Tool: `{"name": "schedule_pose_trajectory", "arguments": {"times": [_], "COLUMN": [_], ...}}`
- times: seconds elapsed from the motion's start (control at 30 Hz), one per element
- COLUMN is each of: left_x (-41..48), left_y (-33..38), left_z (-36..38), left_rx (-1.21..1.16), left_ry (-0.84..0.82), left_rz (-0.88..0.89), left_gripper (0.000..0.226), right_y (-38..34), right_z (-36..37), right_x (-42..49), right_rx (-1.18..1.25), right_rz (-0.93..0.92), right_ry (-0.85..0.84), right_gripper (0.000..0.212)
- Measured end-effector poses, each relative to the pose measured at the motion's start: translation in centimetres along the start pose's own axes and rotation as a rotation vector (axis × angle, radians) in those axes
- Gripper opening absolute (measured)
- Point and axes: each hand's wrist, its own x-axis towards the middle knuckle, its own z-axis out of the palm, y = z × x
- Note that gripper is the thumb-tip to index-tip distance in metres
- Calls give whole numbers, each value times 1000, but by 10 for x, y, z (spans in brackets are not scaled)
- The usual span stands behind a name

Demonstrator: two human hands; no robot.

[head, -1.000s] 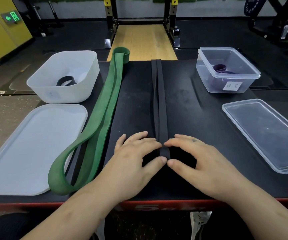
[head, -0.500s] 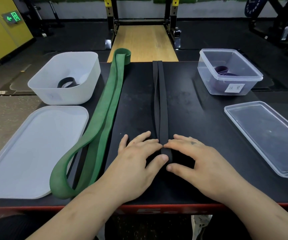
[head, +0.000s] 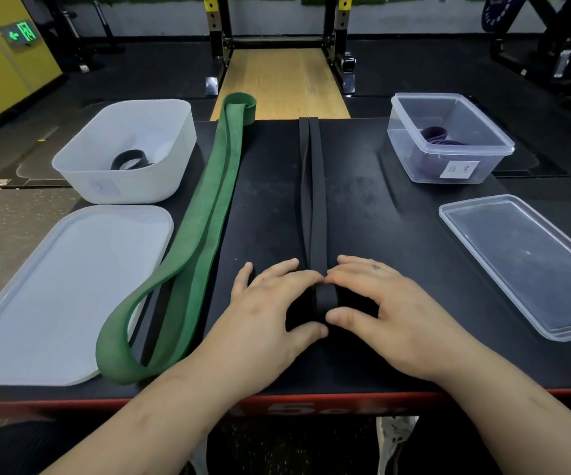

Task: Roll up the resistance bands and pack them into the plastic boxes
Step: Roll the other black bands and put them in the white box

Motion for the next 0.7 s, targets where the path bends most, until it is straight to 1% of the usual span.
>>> {"name": "schedule_pose_trajectory", "arguments": {"times": [0.1, 0.23, 0.33, 0.4, 0.57, 0.7], "left_x": [-1, -11, -21, -29, -38, -33], "left_y": [0, 0, 4, 7, 10, 10], "left_z": [1, -2, -4, -4, -3, -5], "left_rx": [-16, -22, -41, -51, -48, -47], "left_ry": [38, 21, -2, -22, -49, -77], "left_rz": [16, 43, 52, 55, 43, 13], "left_gripper": [51, 47, 46, 46, 46, 51], "right_y": [-1, -5, -9, -11, -15, -15], "right_z": [0, 1, 0, -1, 2, -2], "right_x": [-3, -11, -20, -28, -38, -38], "right_rx": [-19, -6, -13, -7, 13, -1], "right_rz": [-11, -21, -19, -23, -5, 59], "right_ry": [16, -8, -31, -37, -55, -51], "right_gripper": [46, 44, 51, 53, 50, 59]}}
